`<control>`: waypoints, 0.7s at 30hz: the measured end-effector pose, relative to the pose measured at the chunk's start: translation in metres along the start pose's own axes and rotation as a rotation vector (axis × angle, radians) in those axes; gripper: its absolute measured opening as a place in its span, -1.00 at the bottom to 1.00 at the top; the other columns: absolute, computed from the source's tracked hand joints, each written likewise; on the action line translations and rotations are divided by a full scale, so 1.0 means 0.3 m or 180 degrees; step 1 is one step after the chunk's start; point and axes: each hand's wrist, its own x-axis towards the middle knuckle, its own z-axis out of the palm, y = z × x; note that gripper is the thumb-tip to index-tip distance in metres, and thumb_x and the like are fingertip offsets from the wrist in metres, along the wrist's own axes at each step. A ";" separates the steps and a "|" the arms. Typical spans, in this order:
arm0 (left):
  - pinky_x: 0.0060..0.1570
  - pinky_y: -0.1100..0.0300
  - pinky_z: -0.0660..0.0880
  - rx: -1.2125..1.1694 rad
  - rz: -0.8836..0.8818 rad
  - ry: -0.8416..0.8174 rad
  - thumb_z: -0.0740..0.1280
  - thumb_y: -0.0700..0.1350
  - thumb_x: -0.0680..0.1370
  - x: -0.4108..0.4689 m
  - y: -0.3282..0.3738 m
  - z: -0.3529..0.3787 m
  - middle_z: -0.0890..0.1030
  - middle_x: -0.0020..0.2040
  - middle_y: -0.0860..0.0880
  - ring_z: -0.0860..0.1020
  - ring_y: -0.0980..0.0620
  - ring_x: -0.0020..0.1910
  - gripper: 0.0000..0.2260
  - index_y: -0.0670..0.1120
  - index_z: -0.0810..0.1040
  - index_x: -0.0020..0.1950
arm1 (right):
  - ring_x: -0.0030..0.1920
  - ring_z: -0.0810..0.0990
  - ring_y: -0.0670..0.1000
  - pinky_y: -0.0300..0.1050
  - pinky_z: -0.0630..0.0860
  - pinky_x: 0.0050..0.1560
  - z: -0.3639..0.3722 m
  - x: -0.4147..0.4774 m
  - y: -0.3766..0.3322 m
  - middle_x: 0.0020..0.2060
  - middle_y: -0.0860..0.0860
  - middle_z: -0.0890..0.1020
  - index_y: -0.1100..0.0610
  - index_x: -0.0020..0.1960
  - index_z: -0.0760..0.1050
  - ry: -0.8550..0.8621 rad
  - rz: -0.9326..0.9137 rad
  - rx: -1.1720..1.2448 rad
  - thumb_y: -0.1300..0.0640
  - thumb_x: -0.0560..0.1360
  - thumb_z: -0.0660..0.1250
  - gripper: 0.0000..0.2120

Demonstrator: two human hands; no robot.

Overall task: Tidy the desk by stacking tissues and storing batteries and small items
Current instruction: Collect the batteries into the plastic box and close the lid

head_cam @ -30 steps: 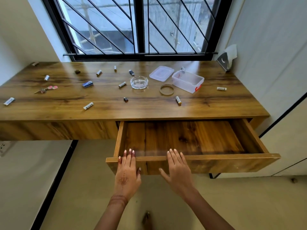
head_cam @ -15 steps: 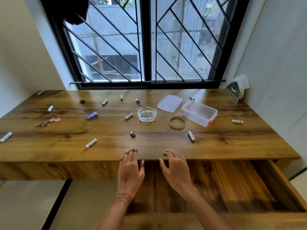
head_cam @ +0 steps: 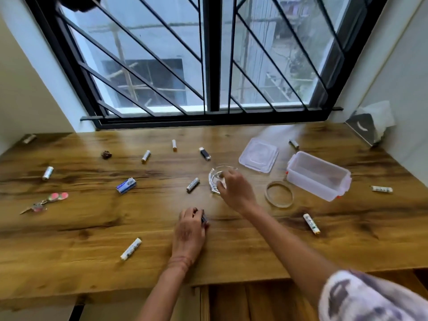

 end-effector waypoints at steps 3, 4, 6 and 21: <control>-0.02 0.10 0.54 -0.0169 0.0087 0.0073 0.41 -0.12 0.45 0.034 -0.045 0.024 0.57 0.04 -0.14 0.54 -0.11 0.01 -0.70 -0.17 0.58 0.15 | 0.03 0.54 0.22 -0.02 0.43 -0.09 0.046 0.178 -0.015 0.04 0.18 0.57 0.27 0.10 0.48 -0.0125 -0.0113 -0.0198 0.17 0.53 0.17 -0.76; -0.09 0.09 0.57 -0.0233 0.0150 0.0151 0.45 -0.14 0.41 0.035 -0.055 0.034 0.58 -0.02 -0.14 0.56 -0.11 -0.06 -0.72 -0.18 0.60 0.09 | 0.01 0.54 0.22 -0.02 0.42 -0.11 0.057 0.224 -0.017 0.04 0.20 0.57 0.28 0.12 0.46 -0.0154 -0.0168 -0.0260 0.19 0.53 0.17 -0.76; -0.17 0.10 0.61 -0.0297 0.0293 0.0315 0.50 -0.18 0.35 0.036 -0.070 0.048 0.58 -0.08 -0.13 0.58 -0.10 -0.14 -0.73 -0.18 0.62 0.01 | 0.01 0.54 0.23 -0.01 0.42 -0.10 0.086 0.309 -0.025 0.03 0.22 0.57 0.29 0.15 0.43 -0.0238 -0.0280 -0.0437 0.20 0.54 0.17 -0.75; -0.15 0.17 0.57 -0.0321 0.0284 0.0398 0.52 -0.17 0.32 0.034 -0.076 0.057 0.59 -0.06 -0.09 0.59 -0.04 -0.12 -0.70 -0.16 0.63 0.03 | 0.02 0.57 0.26 -0.10 0.32 -0.19 0.196 0.506 -0.018 0.01 0.27 0.59 0.26 0.07 0.51 -0.0503 -0.0154 -0.0800 0.27 0.48 0.21 -0.79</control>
